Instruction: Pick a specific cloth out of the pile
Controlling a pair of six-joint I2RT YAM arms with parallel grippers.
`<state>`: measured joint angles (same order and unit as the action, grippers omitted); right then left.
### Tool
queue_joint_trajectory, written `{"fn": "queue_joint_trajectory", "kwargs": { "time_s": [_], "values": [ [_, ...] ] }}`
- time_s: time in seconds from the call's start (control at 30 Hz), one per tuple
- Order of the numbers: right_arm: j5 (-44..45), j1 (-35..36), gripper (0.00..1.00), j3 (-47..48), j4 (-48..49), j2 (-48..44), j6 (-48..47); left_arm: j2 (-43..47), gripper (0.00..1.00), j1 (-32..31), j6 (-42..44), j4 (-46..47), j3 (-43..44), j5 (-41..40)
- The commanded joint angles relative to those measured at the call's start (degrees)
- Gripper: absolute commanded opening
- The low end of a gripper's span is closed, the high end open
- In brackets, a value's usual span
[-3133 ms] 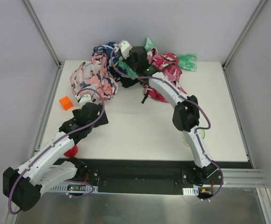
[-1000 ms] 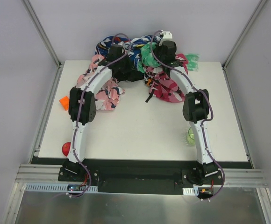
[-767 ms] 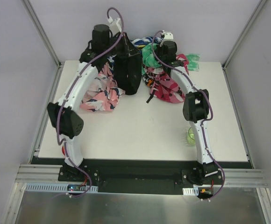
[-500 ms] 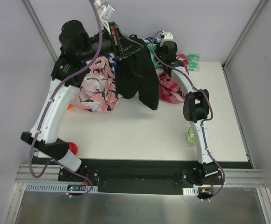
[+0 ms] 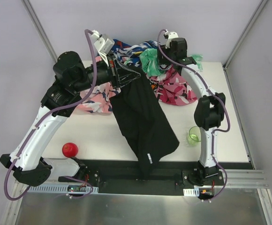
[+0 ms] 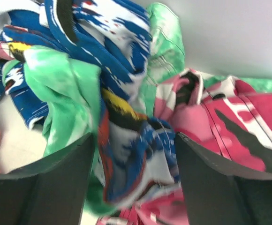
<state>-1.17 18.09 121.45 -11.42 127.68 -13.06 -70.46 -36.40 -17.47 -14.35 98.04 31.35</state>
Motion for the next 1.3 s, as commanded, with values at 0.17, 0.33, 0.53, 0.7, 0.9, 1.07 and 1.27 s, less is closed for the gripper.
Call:
{"fn": "queue_joint_trajectory", "kwargs": {
  "time_s": [0.17, 0.33, 0.53, 0.7, 0.9, 1.07, 1.27],
  "values": [
    [0.4, -0.8, 0.96, -8.7, -10.9, -20.9, -2.0, -0.7, 0.00, -0.1, -0.1, 1.3, -1.6, -16.2],
    [7.2, -0.8, 0.96, -17.5, -11.7, -31.2, 0.4, 0.5, 0.00, -0.2, -2.1, 0.8, -7.7, -15.1],
    [20.4, -0.8, 0.96, -35.2, -15.0, -48.6, 8.9, 2.9, 0.00, -0.9, -4.8, 0.8, -17.6, -13.3],
    [26.3, -0.9, 0.96, -56.9, -10.8, -65.9, 17.1, 5.6, 0.00, -4.7, -5.1, 0.8, -22.7, -11.9],
    [27.4, -0.8, 0.95, -76.2, -9.5, -84.4, 24.4, 11.2, 0.00, -9.3, -4.3, 0.9, -27.2, -15.1],
    [26.2, -0.9, 0.96, -86.4, -8.3, -97.4, 26.6, 10.9, 0.00, -9.3, -6.3, 1.2, -33.6, -26.6],
    [25.5, -0.9, 0.96, -90.6, -8.0, -104.6, 26.0, -0.7, 0.00, -9.2, -10.2, 2.2, -36.3, -36.8]
  ]
}}
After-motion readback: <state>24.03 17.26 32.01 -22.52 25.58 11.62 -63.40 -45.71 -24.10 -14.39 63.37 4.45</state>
